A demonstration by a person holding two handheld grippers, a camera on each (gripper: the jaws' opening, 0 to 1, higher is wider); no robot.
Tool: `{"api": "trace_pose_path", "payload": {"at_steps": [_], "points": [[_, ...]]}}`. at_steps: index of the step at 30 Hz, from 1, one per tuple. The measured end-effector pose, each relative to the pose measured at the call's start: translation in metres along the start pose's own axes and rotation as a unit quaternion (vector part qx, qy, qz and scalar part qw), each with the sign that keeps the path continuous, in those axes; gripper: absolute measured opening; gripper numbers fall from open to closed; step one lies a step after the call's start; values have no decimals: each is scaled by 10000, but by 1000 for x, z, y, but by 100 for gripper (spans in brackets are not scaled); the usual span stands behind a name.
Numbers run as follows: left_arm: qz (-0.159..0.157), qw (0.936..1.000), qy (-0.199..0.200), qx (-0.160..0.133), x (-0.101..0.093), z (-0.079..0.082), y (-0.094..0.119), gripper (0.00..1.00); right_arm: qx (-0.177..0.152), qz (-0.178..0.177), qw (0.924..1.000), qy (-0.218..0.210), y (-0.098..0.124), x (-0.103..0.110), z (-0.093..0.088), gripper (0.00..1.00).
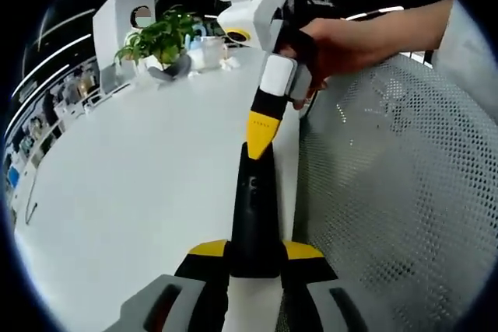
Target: Press the specified remote control buttons in sequence, fully releasing each button before pressing the next.
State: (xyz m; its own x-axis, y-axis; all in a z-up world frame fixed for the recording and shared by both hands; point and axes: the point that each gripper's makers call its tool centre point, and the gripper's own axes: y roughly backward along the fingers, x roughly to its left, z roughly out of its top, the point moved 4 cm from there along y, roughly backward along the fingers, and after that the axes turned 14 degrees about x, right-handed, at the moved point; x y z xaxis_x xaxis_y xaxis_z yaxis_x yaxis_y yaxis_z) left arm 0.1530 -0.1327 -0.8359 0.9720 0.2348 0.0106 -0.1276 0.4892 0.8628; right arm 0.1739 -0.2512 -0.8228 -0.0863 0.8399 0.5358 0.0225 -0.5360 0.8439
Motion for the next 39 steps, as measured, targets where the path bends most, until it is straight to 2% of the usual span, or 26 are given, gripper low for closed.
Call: {"api": "trace_pose_path", "payload": {"at_steps": [4, 9, 17, 19, 22, 29, 33, 39], "points": [[-37, 10000, 29, -33, 0, -1, 0, 25, -50, -19, 10000, 10, -1, 0, 0, 0], [-84, 10000, -37, -14, 1, 1, -1, 25, 10, 128, 9999, -92, -1, -3, 1, 0], [-106, 9999, -53, -17, 1, 1, -1, 25, -49, -112, 9995, 276, -1, 2, -1, 0], [-117, 9999, -52, -18, 2, 1, -1, 25, -33, -67, 9996, 261, -1, 0, 0, 0], [-114, 9999, -45, -58, 2, 1, -1, 25, -32, 214, 9997, -102, 0, -2, -1, 0], [-109, 9999, -53, -67, 1, 1, -1, 25, 7, 202, 9997, -100, 0, 0, 0, 0], [-112, 9999, -80, -75, 0, 2, -2, 25, -131, 305, 9994, -28, -1, 3, 5, 0], [-119, 9999, -79, -74, 0, 2, -2, 25, -35, 342, 9993, 125, -4, 8, 5, 0]]}}
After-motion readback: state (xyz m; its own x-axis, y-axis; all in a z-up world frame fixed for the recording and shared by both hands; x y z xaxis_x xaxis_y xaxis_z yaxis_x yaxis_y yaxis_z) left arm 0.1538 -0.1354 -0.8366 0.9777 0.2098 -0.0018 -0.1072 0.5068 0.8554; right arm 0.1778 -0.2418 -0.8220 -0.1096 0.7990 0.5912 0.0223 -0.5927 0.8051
